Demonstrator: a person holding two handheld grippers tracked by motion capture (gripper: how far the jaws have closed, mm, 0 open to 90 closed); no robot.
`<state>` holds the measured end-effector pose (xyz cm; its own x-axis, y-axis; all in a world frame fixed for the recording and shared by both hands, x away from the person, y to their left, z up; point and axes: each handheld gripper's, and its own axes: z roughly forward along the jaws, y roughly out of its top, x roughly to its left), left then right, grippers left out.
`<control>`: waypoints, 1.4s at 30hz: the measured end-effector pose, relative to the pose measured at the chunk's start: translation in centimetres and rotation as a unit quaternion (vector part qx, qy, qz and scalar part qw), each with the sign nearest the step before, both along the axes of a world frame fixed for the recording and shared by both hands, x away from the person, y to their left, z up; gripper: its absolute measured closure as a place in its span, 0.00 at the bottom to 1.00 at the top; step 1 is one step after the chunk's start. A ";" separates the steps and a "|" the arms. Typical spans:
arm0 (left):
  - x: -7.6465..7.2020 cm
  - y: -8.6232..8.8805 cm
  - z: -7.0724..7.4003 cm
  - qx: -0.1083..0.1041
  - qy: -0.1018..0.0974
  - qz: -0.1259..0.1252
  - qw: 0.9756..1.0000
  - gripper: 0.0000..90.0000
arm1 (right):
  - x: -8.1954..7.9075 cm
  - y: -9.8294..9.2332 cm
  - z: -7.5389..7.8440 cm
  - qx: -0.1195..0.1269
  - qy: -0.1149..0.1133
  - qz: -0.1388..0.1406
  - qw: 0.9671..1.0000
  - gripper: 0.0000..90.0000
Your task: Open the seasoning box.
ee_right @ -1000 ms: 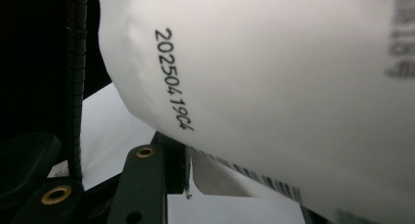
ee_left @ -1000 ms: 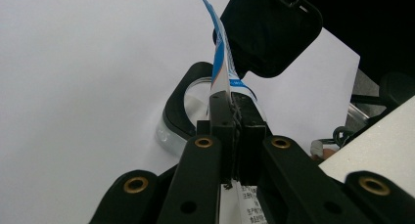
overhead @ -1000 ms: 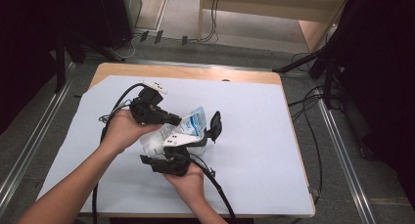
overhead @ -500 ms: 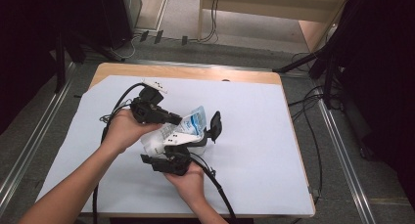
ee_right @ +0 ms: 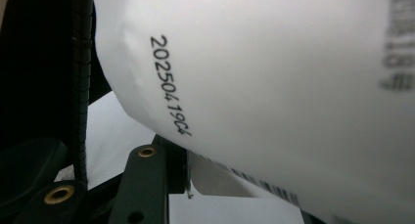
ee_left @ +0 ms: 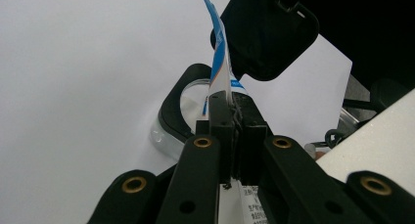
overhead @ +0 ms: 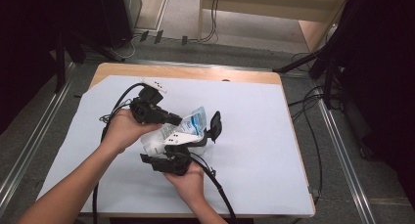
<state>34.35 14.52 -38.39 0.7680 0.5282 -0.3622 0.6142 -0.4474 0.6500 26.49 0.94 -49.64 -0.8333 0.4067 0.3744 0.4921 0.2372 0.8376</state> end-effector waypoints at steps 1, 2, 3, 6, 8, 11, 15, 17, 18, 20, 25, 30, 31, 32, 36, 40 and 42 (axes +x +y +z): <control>0.0 0.0 0.0 0.000 0.002 0.001 1.000 0.99 | 0.0 0.0 0.0 -0.003 -0.005 0.000 1.000 0.67; 0.0 0.0 0.0 0.001 0.005 0.005 1.000 0.99 | 0.0 0.0 0.0 -0.007 -0.011 -0.001 1.000 0.67; 0.1 -0.1 0.0 -0.001 0.007 0.007 1.000 1.00 | 0.0 0.0 0.0 -0.009 -0.011 -0.001 1.000 0.67; 0.2 -0.1 0.0 0.000 0.006 0.009 1.000 1.00 | 0.0 0.0 0.1 -0.012 -0.012 -0.002 1.000 0.66; 0.2 -0.2 0.0 0.002 0.005 0.012 1.000 1.00 | -0.1 0.1 0.1 -0.014 -0.013 -0.002 1.000 0.65; 0.2 -0.2 0.0 0.004 0.004 0.014 1.000 1.00 | -0.1 0.1 0.1 -0.019 -0.017 -0.004 1.000 0.65; 0.1 -0.2 0.0 0.003 0.003 0.015 1.000 1.00 | -0.1 0.1 0.1 -0.017 -0.016 -0.006 1.000 0.67; 0.1 -0.1 0.0 0.001 0.004 0.012 1.000 0.99 | 0.0 0.0 0.1 -0.012 -0.011 -0.004 1.000 0.67; 0.1 -0.1 0.0 0.001 0.005 0.013 1.000 0.99 | 0.0 0.0 0.1 -0.011 -0.011 -0.004 1.000 0.67; 0.1 -0.1 0.0 0.001 0.005 0.013 1.000 0.99 | 0.0 0.0 0.1 -0.010 -0.010 -0.004 1.000 0.68; -0.1 0.0 0.1 -0.001 0.002 0.010 1.000 0.98 | 0.0 0.0 0.1 -0.003 -0.007 -0.005 1.000 0.68; -0.3 -0.1 0.2 0.003 0.002 0.003 1.000 0.97 | 0.1 -0.1 0.1 0.007 -0.001 -0.004 1.000 0.68; -0.3 0.0 0.2 0.003 0.003 0.002 1.000 0.97 | 0.1 -0.1 0.1 0.007 -0.001 -0.004 1.000 0.68; -0.3 0.0 0.2 0.003 0.003 0.003 1.000 0.97 | 0.1 0.0 0.1 0.007 0.000 -0.004 1.000 0.68; -0.4 -0.1 0.2 0.004 0.000 0.009 1.000 0.99 | 0.1 0.0 0.1 0.003 -0.006 -0.006 1.000 0.68; -0.4 -0.2 0.3 0.000 0.002 0.014 1.000 1.00 | -0.1 0.1 0.2 -0.006 -0.017 -0.008 1.000 0.67; -0.3 -0.2 0.3 -0.001 0.006 0.018 1.000 1.00 | -0.2 0.2 0.3 -0.012 -0.024 -0.009 1.000 0.66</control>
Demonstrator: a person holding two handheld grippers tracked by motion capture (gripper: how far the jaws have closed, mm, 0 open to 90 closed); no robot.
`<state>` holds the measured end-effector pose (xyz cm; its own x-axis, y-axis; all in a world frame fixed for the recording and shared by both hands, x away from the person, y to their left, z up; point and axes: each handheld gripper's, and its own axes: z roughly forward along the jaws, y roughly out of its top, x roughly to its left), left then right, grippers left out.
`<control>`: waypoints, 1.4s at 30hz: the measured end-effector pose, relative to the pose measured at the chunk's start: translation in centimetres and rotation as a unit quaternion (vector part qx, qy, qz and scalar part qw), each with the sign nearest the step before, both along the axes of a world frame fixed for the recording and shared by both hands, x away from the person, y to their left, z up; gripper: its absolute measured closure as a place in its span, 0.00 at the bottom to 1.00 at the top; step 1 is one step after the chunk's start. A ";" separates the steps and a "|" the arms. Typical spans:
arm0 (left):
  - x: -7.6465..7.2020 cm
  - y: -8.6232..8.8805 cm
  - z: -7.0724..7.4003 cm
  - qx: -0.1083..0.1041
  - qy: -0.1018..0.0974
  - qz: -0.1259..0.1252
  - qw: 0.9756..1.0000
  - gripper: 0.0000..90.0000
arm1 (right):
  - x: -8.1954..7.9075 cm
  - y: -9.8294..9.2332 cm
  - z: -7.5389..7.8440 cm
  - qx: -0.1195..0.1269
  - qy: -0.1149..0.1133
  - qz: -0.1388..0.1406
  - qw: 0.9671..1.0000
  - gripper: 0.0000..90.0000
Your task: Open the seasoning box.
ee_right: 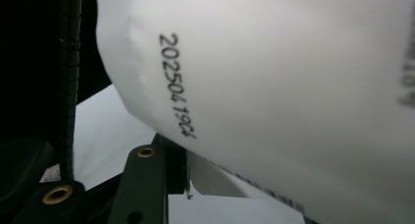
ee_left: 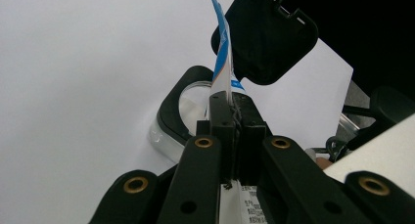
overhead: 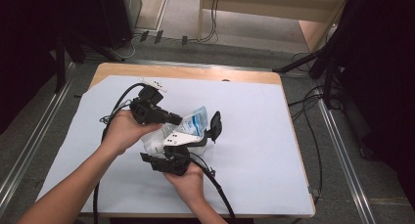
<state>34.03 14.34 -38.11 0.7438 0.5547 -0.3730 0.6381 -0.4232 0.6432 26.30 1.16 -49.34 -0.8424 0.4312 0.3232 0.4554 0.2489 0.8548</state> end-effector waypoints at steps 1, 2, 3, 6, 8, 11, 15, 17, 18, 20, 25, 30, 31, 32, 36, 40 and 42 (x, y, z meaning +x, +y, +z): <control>0.0 0.0 0.0 0.000 0.001 0.001 1.000 1.00 | 0.0 0.0 0.0 -0.005 -0.002 0.000 1.000 0.66; 0.1 0.0 0.0 -0.003 0.002 0.001 1.000 1.00 | 0.0 0.1 0.0 -0.005 -0.002 -0.001 1.000 0.65; 0.1 0.1 0.0 -0.003 0.001 0.000 1.000 1.00 | 0.0 0.1 0.0 -0.005 -0.002 0.000 1.000 0.65; 0.1 0.1 -0.1 -0.005 0.002 0.003 1.000 1.00 | 0.2 0.0 0.0 0.000 0.007 0.001 1.000 0.67; 0.2 0.1 -0.1 -0.008 0.003 0.002 1.000 0.99 | 0.3 -0.1 0.0 0.003 0.010 0.002 1.000 0.68; 0.2 0.2 -0.1 -0.011 0.003 -0.001 1.000 0.99 | 0.3 -0.1 0.0 0.010 0.017 0.002 1.000 0.68; 0.1 0.3 -0.1 -0.013 0.002 -0.009 1.000 0.97 | 0.4 -0.2 0.0 0.019 0.025 0.001 1.000 0.69; 0.1 0.3 -0.1 -0.011 0.003 -0.013 1.000 0.96 | 0.5 -0.3 0.0 0.019 0.025 0.002 1.000 0.69; 0.0 0.3 -0.1 -0.013 0.004 -0.012 1.000 0.96 | 0.5 -0.3 0.0 0.020 0.025 0.001 0.999 0.69; 0.0 0.4 -0.1 -0.011 0.005 -0.014 1.000 0.96 | 0.5 -0.4 0.0 0.022 0.026 0.001 0.999 0.69; -0.1 0.3 -0.1 -0.008 0.002 -0.010 1.000 0.97 | 0.5 -0.4 0.0 0.026 0.027 0.002 0.999 0.69; -0.1 0.3 -0.2 -0.013 0.002 -0.009 1.000 0.98 | 0.5 -0.4 0.0 0.021 0.024 0.000 0.999 0.69; -0.1 0.4 -0.2 -0.013 0.001 -0.009 1.000 0.98 | 0.5 -0.4 0.1 0.021 0.023 0.000 1.000 0.69; -0.1 0.4 -0.2 -0.013 0.000 -0.009 1.000 0.98 | 0.5 -0.4 0.1 0.019 0.022 0.001 1.000 0.69; -0.1 0.4 -0.2 -0.011 0.001 -0.013 1.000 0.99 | 0.5 -0.4 0.1 0.017 0.020 0.002 1.000 0.68; -0.1 0.5 -0.3 -0.014 0.004 -0.009 1.000 0.99 | 0.5 -0.4 0.1 0.014 0.023 0.008 1.000 0.69; 0.0 0.6 -0.4 -0.017 0.005 -0.011 1.000 0.99 | 0.5 -0.4 0.1 0.013 0.026 0.010 1.000 0.69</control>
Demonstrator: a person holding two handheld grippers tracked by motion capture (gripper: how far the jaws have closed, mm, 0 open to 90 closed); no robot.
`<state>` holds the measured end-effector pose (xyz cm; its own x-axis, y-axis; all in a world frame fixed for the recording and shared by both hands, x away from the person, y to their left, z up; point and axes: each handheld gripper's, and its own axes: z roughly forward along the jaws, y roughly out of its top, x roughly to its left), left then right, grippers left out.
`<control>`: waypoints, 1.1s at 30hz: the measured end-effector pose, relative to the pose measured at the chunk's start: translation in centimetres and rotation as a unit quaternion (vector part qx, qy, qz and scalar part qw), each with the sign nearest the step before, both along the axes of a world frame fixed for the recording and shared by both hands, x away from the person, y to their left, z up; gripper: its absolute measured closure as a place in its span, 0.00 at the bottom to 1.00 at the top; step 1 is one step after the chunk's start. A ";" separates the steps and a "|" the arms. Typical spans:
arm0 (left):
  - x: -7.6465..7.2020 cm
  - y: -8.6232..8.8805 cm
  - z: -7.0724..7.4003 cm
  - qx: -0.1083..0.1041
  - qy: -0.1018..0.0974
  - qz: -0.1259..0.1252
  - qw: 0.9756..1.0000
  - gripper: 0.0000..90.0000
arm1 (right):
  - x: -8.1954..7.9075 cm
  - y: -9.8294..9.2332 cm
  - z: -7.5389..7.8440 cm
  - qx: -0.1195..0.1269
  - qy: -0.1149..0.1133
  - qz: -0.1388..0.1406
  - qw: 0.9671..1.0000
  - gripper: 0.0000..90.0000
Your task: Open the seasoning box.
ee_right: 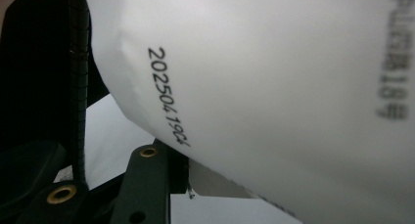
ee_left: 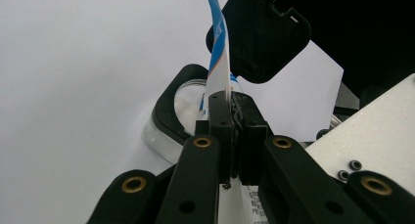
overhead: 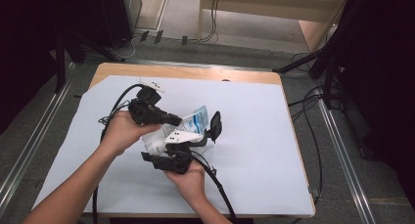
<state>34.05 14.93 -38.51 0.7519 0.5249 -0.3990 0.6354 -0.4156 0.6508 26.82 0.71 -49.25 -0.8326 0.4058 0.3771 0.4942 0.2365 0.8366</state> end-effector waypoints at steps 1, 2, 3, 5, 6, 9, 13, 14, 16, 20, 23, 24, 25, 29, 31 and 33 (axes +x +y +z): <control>0.0 0.0 0.0 0.000 -0.001 0.003 1.000 0.99 | 0.0 0.0 0.0 -0.001 0.002 0.002 1.000 0.69; 0.0 0.0 -0.1 -0.001 -0.001 0.002 1.000 0.99 | 0.0 0.0 0.0 -0.002 0.004 0.004 1.000 0.69; -0.1 0.1 -0.1 -0.002 -0.001 0.005 1.000 0.99 | 0.0 0.0 0.0 -0.004 0.005 0.005 1.000 0.69; -0.1 0.2 -0.2 -0.011 0.001 0.007 1.000 0.99 | 0.0 -0.1 0.1 -0.006 0.005 0.008 1.000 0.69; -0.1 0.2 -0.2 -0.010 0.000 0.009 1.000 0.99 | 0.1 -0.2 0.1 -0.006 0.005 0.009 1.000 0.69; -0.1 0.1 -0.2 -0.010 0.001 0.013 1.000 0.99 | 0.2 -0.2 0.1 -0.004 0.008 0.013 1.000 0.69; -0.3 0.1 -0.1 -0.003 0.000 0.020 1.000 0.99 | 0.3 -0.2 0.1 0.003 0.011 0.017 1.000 0.69; -0.3 0.1 -0.1 -0.002 0.000 0.022 1.000 0.99 | 0.3 -0.2 0.0 0.004 0.012 0.017 1.000 0.69; -0.3 0.0 -0.1 -0.001 -0.001 0.022 1.000 0.99 | 0.4 -0.2 0.0 0.009 0.017 0.020 1.000 0.69; -0.3 0.1 -0.2 -0.011 -0.003 0.023 1.000 0.98 | 0.4 -0.3 0.0 0.013 0.016 0.020 1.000 0.69; -0.3 0.0 -0.1 -0.012 -0.006 0.023 1.000 0.98 | 0.5 -0.4 0.0 0.010 0.012 0.021 1.000 0.69; -0.3 0.0 -0.1 -0.010 -0.005 0.023 1.000 0.98 | 0.5 -0.4 0.1 0.009 0.011 0.022 1.000 0.69; -0.3 0.0 -0.2 -0.009 -0.005 0.024 1.000 0.98 | 0.5 -0.5 0.1 0.009 0.012 0.023 1.000 0.69; -0.2 -0.1 -0.4 -0.013 -0.005 0.027 1.000 0.98 | 0.7 -0.5 -0.1 0.009 0.017 0.025 1.000 0.69; -0.2 -0.2 -0.4 -0.013 -0.006 0.028 0.999 0.98 | 0.7 -0.6 -0.1 0.011 0.018 0.024 0.999 0.69; -0.2 -0.2 -0.5 -0.016 -0.006 0.028 0.999 0.98 | 0.7 -0.7 -0.1 0.013 0.020 0.025 0.999 0.69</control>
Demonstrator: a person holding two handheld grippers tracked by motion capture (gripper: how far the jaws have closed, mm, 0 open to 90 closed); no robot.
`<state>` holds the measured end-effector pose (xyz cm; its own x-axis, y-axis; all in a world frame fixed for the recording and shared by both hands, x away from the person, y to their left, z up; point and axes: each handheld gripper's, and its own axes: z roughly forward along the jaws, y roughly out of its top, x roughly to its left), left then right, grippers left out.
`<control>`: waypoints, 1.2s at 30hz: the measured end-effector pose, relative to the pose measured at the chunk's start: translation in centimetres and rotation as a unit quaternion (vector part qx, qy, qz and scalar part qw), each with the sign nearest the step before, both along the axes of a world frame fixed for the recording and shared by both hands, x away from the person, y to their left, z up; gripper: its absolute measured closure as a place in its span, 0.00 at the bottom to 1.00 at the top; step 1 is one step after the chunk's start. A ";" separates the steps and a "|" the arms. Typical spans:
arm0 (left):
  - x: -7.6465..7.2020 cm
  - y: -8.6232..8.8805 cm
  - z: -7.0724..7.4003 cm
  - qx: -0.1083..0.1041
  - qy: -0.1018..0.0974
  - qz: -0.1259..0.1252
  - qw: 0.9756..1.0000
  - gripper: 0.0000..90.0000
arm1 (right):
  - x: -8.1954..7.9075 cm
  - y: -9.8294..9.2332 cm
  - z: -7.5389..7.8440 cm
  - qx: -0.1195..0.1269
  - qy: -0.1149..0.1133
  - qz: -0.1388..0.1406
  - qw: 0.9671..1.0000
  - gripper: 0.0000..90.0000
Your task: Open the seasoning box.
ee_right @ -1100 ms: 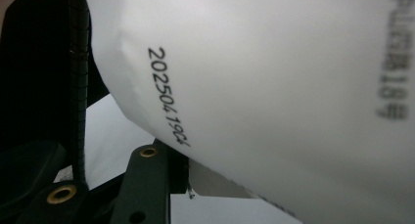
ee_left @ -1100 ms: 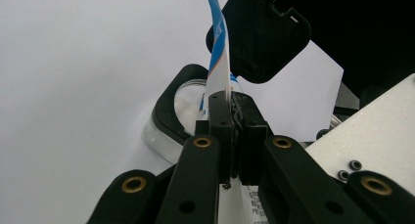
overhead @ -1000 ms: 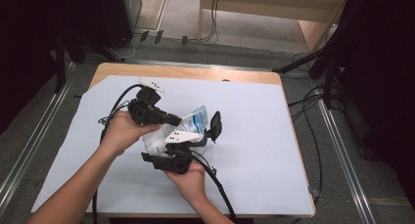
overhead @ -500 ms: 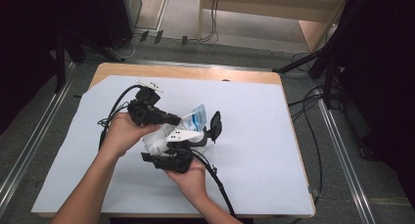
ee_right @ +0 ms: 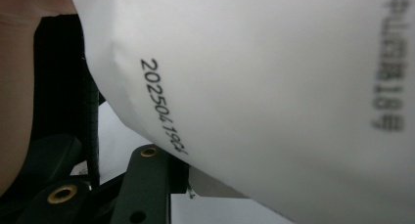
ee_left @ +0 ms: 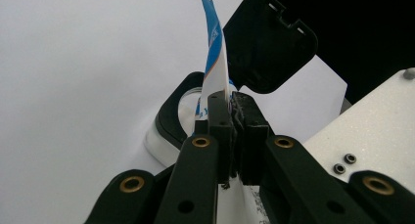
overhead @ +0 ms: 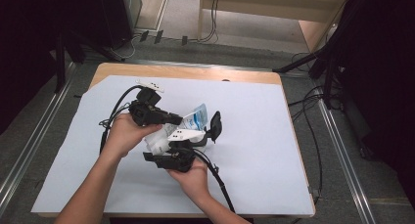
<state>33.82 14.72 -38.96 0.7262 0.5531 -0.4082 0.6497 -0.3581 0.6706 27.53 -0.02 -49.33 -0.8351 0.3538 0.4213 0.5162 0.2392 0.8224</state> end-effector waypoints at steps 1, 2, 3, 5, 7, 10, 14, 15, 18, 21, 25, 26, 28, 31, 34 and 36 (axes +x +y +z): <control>0.0 0.0 -0.1 0.000 0.000 -0.001 1.000 0.97 | 0.0 0.0 0.0 0.001 0.001 0.001 1.000 0.69; 0.0 -0.1 -0.1 -0.001 0.000 -0.001 1.000 0.97 | 0.1 -0.1 0.0 0.002 0.002 0.002 1.000 0.69; 0.0 -0.1 -0.1 -0.001 0.000 -0.002 1.000 0.97 | 0.0 -0.1 0.0 0.004 0.005 0.002 1.000 0.69; -0.2 -0.2 -0.2 -0.001 -0.002 0.000 1.000 0.97 | 0.1 -0.2 0.0 0.009 0.009 0.003 1.000 0.69; -0.3 -0.1 -0.2 -0.002 -0.005 0.000 1.000 0.97 | 0.0 -0.1 0.0 0.009 0.008 0.002 1.000 0.69; -0.5 -0.1 -0.2 -0.001 -0.011 0.001 1.000 0.98 | 0.0 -0.1 0.0 0.008 0.005 0.003 1.000 0.69; -0.6 -0.1 -0.2 0.001 -0.017 0.001 1.000 0.99 | 0.0 -0.1 -0.1 0.009 0.006 0.004 1.000 0.69; -0.6 0.0 -0.2 0.001 -0.019 0.000 1.000 0.99 | 0.0 -0.1 -0.1 0.008 0.005 0.004 1.000 0.69; -0.6 0.0 -0.3 0.000 -0.019 0.001 1.000 0.99 | 0.0 0.0 -0.1 0.005 0.003 0.004 1.000 0.69; -0.6 0.0 -0.3 -0.005 -0.019 0.002 1.000 0.99 | 0.1 0.0 -0.1 0.006 0.006 0.005 1.000 0.69; -0.7 0.0 -0.4 -0.010 -0.020 0.005 1.000 0.99 | 0.1 -0.1 -0.1 0.003 0.003 0.007 1.000 0.69; -0.8 0.0 -0.4 -0.011 -0.020 0.005 1.000 0.99 | 0.1 -0.1 -0.1 0.003 0.003 0.006 1.000 0.69; -0.8 0.0 -0.3 -0.012 -0.021 0.006 1.000 0.99 | 0.1 -0.1 -0.1 0.003 0.000 0.006 1.000 0.69; -0.8 0.1 -0.3 -0.012 -0.022 0.005 1.000 0.99 | 0.1 -0.1 -0.1 0.002 -0.002 0.006 1.000 0.69; -0.8 0.1 -0.3 -0.011 -0.022 0.004 1.000 0.99 | 0.1 0.0 -0.1 0.001 -0.001 0.006 1.000 0.69; -0.9 0.1 -0.4 -0.014 -0.021 0.007 1.000 0.99 | 0.1 0.0 -0.1 0.000 0.000 0.007 1.000 0.69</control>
